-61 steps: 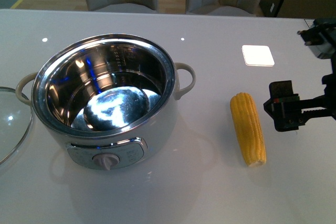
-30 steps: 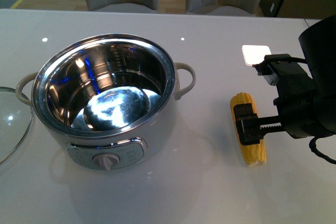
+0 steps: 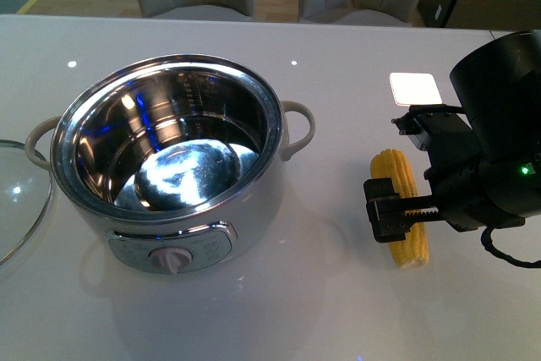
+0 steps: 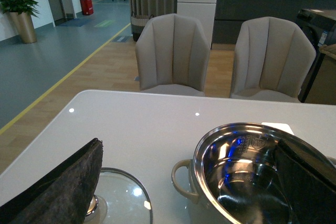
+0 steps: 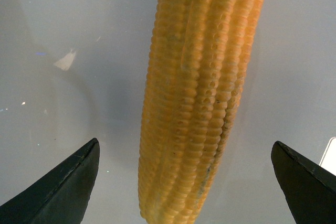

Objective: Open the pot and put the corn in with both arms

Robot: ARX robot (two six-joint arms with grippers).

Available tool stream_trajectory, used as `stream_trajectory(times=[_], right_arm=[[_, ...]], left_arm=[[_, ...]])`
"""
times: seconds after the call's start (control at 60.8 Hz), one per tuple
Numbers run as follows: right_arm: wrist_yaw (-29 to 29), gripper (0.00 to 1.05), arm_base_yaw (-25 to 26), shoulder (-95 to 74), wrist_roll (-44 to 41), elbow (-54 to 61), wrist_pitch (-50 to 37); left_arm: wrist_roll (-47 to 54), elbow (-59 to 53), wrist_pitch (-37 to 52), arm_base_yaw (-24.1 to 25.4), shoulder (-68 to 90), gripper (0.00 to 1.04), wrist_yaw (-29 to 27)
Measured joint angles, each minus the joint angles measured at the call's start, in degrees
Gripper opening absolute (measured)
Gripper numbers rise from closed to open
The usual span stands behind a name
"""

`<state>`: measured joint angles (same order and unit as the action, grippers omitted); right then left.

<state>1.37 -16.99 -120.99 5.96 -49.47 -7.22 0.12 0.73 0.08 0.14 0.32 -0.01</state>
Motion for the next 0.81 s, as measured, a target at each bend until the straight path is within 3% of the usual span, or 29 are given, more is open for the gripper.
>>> stream_trajectory(times=[0.806], right_arm=[[-2.67,0.96,0.61,-4.15,1.42,-3.19,4.02]], left_arm=[[0.0,0.0,0.0,0.0,0.0,0.98,0.0]])
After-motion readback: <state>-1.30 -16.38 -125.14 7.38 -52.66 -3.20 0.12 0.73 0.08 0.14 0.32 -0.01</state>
